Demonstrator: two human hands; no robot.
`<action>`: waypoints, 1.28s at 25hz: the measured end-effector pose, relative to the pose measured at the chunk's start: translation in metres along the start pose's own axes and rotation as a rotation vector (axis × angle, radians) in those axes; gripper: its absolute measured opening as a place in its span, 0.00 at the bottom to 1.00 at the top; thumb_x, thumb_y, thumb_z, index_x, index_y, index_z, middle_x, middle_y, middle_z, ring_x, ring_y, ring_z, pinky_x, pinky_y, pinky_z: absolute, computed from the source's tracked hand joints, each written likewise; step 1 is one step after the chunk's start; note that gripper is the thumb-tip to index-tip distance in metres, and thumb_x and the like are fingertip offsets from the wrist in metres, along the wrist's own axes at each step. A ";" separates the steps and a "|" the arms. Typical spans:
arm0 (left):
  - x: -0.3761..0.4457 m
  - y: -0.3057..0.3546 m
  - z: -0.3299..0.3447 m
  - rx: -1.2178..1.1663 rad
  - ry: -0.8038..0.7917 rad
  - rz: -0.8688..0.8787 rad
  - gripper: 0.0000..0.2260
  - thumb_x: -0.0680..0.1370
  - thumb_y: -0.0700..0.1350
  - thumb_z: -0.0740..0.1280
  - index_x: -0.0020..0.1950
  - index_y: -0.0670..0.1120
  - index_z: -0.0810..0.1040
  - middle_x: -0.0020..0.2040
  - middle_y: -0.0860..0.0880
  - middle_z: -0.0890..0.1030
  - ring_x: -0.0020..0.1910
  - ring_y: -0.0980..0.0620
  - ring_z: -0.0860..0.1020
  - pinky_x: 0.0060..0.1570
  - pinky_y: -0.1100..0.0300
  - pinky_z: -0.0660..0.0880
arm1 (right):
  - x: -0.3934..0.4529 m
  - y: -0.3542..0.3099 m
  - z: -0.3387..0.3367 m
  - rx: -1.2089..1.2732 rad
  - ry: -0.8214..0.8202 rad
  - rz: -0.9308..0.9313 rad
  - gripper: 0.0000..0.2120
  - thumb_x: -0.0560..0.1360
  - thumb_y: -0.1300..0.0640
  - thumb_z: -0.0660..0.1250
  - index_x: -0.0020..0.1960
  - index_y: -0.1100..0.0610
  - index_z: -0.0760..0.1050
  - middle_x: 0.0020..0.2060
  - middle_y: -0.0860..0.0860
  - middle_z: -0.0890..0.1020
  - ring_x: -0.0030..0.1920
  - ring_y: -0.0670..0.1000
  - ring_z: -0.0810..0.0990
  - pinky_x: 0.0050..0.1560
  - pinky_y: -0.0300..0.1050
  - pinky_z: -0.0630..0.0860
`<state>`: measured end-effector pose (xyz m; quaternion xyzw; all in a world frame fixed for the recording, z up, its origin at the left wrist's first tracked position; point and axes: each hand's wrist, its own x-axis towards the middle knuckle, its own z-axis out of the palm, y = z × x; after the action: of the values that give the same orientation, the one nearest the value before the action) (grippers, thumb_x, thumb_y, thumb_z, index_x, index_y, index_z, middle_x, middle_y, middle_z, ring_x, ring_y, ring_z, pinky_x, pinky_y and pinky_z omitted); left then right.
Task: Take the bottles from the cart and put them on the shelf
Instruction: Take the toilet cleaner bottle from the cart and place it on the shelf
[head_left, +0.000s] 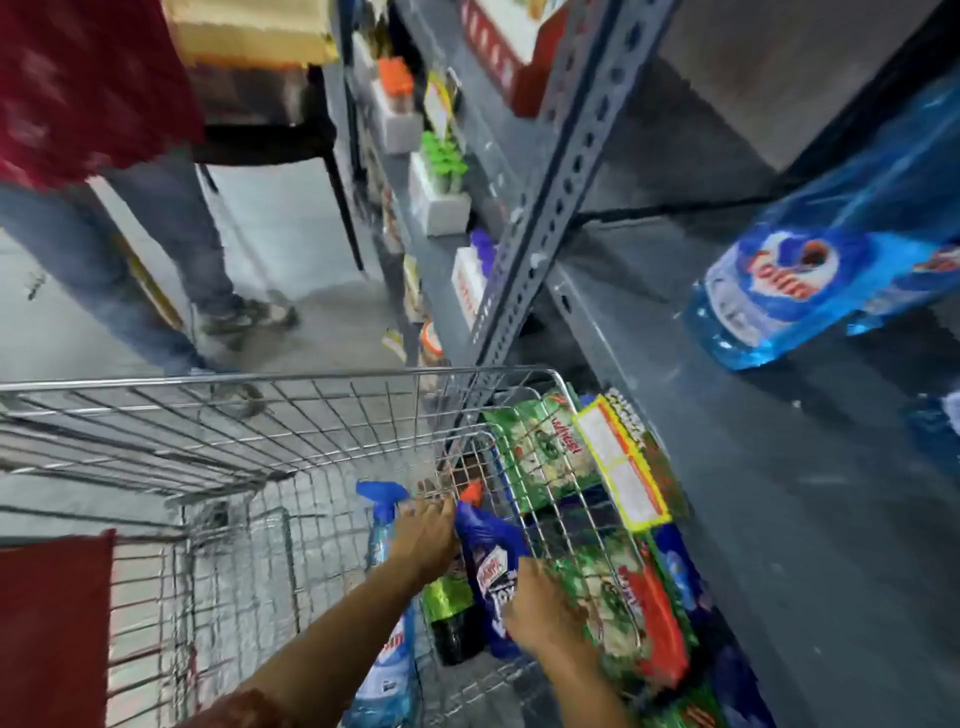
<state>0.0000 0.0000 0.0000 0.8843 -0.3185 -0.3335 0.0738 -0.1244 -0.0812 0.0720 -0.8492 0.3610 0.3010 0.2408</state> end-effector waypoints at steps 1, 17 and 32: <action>0.010 0.002 0.004 -0.018 -0.027 -0.012 0.22 0.76 0.47 0.58 0.68 0.41 0.62 0.67 0.39 0.72 0.65 0.41 0.69 0.62 0.49 0.67 | 0.012 0.003 0.004 -0.015 -0.054 0.021 0.20 0.75 0.58 0.60 0.65 0.62 0.63 0.66 0.58 0.70 0.65 0.58 0.69 0.64 0.50 0.68; 0.037 0.043 0.006 -0.834 0.148 -0.279 0.13 0.73 0.47 0.67 0.52 0.42 0.71 0.46 0.44 0.77 0.46 0.45 0.75 0.52 0.53 0.72 | 0.072 0.045 0.027 0.240 -0.226 0.271 0.29 0.70 0.63 0.68 0.67 0.62 0.60 0.64 0.61 0.73 0.63 0.60 0.73 0.63 0.52 0.72; -0.097 0.083 -0.148 -1.241 0.427 0.082 0.10 0.62 0.46 0.76 0.39 0.43 0.80 0.36 0.44 0.80 0.31 0.49 0.76 0.36 0.56 0.74 | -0.080 0.007 -0.059 0.888 0.054 -0.233 0.24 0.57 0.68 0.79 0.48 0.52 0.74 0.41 0.46 0.82 0.44 0.48 0.81 0.41 0.33 0.78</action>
<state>-0.0047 -0.0179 0.1944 0.7113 -0.0789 -0.2696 0.6443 -0.1545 -0.0847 0.1668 -0.7062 0.3633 0.0660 0.6040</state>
